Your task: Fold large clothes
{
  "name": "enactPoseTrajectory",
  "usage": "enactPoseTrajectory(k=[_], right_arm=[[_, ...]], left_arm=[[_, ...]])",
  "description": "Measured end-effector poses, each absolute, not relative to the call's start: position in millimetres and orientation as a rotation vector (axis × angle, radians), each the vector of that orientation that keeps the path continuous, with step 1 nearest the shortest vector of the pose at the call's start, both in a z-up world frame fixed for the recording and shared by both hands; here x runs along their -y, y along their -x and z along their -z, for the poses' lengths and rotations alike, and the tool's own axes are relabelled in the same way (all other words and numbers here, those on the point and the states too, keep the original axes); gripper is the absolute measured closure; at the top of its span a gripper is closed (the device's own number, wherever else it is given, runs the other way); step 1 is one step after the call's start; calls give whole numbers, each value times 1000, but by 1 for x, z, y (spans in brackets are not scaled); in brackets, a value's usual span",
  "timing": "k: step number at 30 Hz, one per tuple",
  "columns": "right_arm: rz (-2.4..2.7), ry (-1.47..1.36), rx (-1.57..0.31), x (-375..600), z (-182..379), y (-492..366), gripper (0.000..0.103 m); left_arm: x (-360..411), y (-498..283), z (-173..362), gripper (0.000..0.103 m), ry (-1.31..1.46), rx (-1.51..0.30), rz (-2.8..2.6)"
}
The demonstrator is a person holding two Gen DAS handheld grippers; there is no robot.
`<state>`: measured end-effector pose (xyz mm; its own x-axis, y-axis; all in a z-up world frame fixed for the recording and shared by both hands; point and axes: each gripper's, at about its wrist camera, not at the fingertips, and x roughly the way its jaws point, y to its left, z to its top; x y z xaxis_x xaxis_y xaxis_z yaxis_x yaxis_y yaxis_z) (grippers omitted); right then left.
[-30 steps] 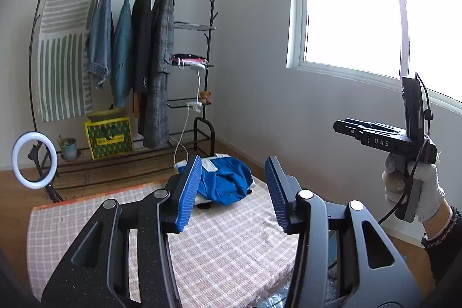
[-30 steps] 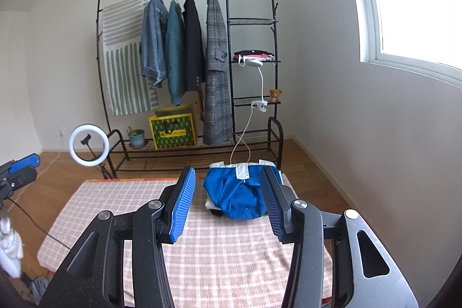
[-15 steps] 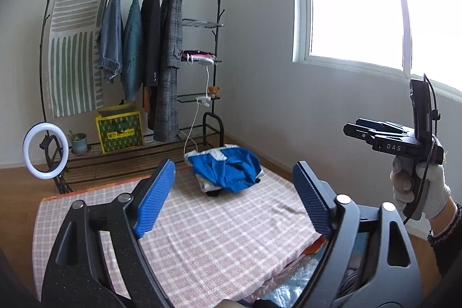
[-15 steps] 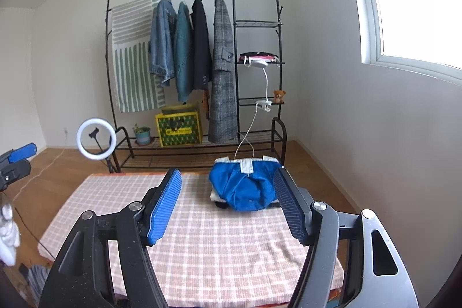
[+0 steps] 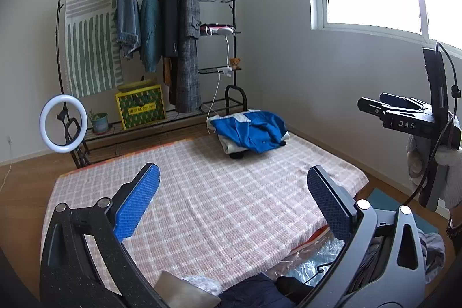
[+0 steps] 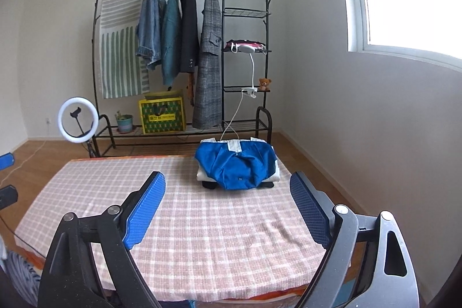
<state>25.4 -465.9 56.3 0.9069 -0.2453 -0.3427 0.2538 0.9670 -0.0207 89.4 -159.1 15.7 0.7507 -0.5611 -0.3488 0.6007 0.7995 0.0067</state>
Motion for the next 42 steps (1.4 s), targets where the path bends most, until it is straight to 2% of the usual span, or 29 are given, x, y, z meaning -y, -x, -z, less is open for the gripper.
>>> enactPoseTrajectory(k=[2,3,25,42], right_arm=[[275,-36,-342,467,-48,-28,5],[282,-40,-338,467,-43,-29,4],[319,-44,-459,476,36,-101,4],[315,-59,-535,484,55,-116,4]], left_arm=[[162,-94,-7,0,-117,-359,636],[162,-97,-3,0,-113,-366,636],[187,-177,65,0,-153,-482,565],[176,-193,87,0,-143,-526,552]])
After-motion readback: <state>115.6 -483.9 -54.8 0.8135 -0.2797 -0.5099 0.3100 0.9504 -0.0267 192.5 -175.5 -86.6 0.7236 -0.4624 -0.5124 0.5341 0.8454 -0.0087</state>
